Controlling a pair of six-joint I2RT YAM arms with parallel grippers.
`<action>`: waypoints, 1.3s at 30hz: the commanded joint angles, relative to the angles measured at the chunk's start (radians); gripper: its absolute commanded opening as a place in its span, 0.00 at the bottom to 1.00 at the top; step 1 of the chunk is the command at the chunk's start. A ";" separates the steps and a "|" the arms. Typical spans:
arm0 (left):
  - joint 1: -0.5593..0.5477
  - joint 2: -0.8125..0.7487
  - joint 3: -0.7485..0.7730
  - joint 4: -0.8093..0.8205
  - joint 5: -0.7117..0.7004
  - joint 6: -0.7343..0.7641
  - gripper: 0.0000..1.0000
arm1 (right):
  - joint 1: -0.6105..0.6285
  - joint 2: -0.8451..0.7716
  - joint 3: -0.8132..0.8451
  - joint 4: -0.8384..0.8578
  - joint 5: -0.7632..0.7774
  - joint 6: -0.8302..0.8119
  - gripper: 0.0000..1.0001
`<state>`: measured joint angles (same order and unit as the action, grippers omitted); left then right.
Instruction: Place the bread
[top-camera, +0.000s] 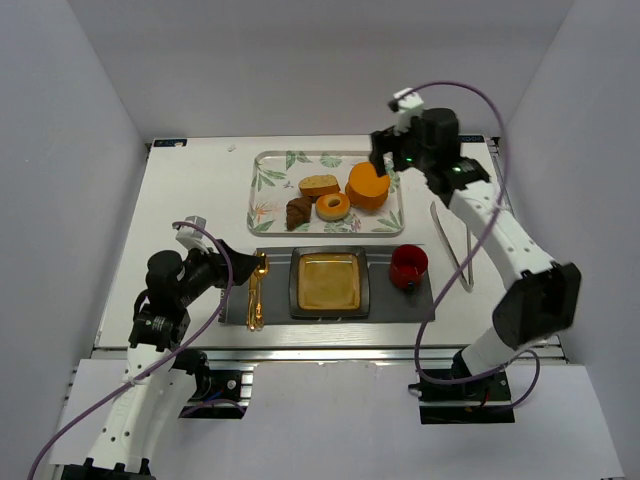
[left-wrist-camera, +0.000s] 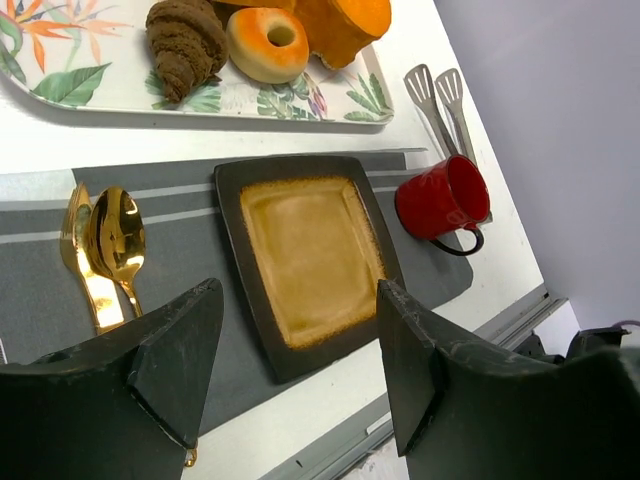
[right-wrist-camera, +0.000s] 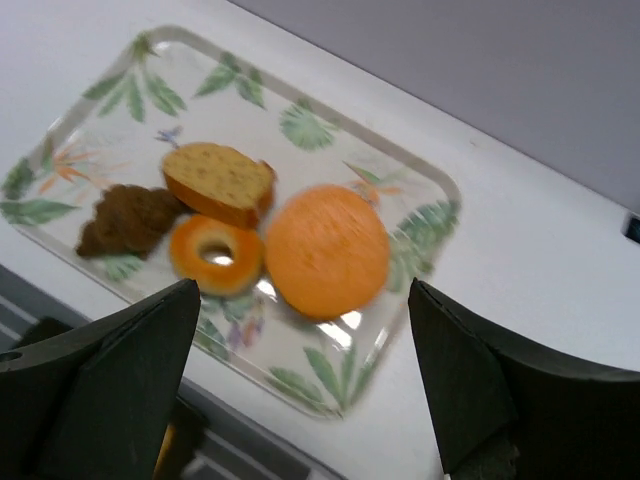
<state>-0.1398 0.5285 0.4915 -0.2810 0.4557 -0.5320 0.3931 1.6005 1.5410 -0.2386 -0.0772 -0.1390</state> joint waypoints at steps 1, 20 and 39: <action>-0.004 0.001 0.019 0.031 0.015 0.003 0.72 | -0.156 -0.098 -0.116 -0.028 -0.070 -0.011 0.89; -0.004 0.034 -0.041 0.141 0.064 -0.022 0.72 | -0.754 -0.145 -0.619 -0.094 -0.223 -0.419 0.89; -0.004 0.062 -0.045 0.149 0.061 -0.014 0.72 | -0.599 -0.011 -0.685 -0.013 -0.176 -0.320 0.89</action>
<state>-0.1398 0.5861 0.4511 -0.1490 0.5037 -0.5472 -0.2340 1.5681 0.8703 -0.3233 -0.3183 -0.5091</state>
